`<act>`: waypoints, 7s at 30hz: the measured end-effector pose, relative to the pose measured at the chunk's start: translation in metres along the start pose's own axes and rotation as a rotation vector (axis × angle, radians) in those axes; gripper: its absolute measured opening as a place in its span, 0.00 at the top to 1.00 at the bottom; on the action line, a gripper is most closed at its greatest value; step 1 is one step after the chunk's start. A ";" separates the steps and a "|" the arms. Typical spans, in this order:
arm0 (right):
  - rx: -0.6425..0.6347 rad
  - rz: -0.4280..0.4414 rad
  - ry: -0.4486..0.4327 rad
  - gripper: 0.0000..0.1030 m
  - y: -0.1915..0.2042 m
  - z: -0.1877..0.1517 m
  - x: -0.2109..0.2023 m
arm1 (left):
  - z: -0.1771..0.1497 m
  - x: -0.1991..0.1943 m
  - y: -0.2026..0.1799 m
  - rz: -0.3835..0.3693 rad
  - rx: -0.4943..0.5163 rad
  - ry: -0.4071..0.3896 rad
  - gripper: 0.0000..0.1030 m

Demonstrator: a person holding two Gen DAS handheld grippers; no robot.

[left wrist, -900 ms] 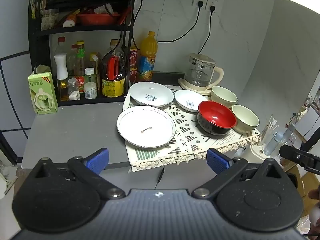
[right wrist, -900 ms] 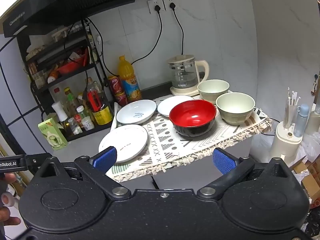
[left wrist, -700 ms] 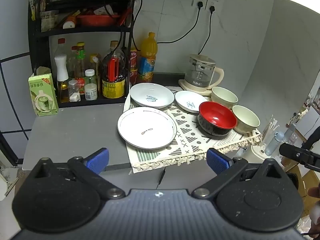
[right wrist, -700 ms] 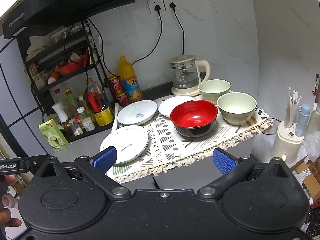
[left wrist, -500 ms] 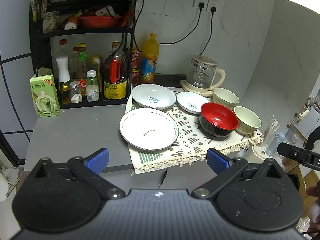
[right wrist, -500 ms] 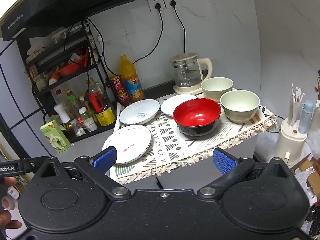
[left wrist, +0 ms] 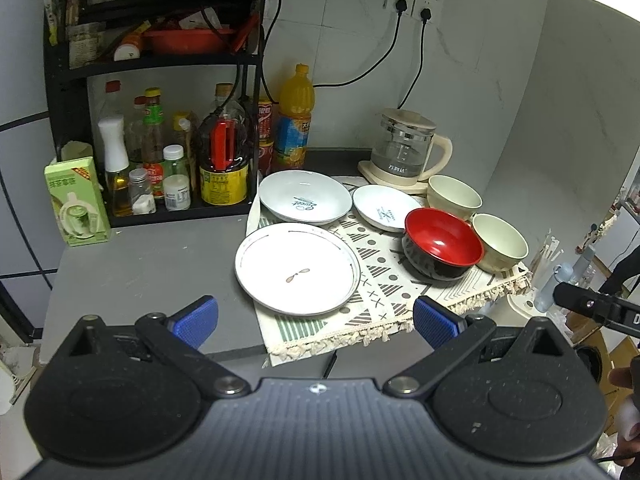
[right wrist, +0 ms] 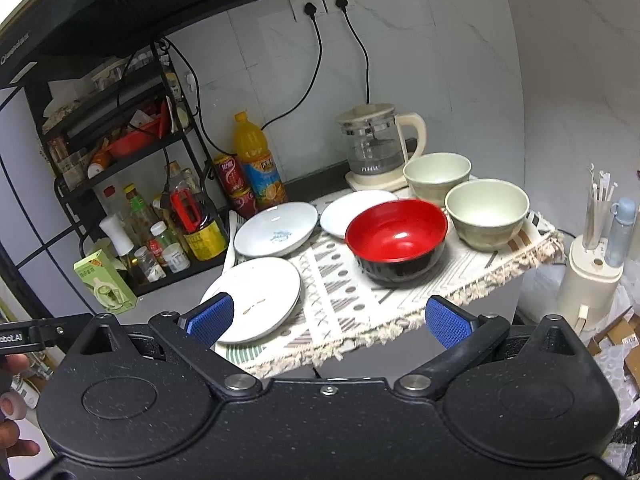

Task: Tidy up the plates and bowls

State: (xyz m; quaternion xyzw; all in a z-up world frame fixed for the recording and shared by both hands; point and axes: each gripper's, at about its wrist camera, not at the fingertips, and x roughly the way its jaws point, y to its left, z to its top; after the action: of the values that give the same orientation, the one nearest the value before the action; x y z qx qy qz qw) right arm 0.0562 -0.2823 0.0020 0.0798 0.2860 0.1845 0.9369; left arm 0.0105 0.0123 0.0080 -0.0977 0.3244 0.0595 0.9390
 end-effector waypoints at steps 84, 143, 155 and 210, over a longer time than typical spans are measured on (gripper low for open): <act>0.329 -0.380 0.190 0.33 -0.228 0.070 0.228 | 0.126 0.353 -0.231 -0.401 0.174 0.282 0.17; 0.305 -0.113 0.296 0.90 -0.307 0.126 0.279 | 0.156 0.417 -0.321 -0.250 0.099 0.364 0.84; 0.303 -0.116 0.216 0.89 -0.252 0.128 0.244 | 0.160 0.364 -0.270 -0.289 0.063 0.281 0.84; 0.074 -0.006 0.403 0.69 -0.153 0.114 0.318 | 0.143 0.389 -0.156 -0.053 -0.078 0.406 0.74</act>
State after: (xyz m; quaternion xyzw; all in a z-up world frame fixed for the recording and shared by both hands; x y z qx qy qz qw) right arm 0.4105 -0.3033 -0.1040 0.0750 0.4744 0.1834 0.8577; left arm 0.4278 -0.0887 -0.1008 -0.1524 0.5017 0.0263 0.8511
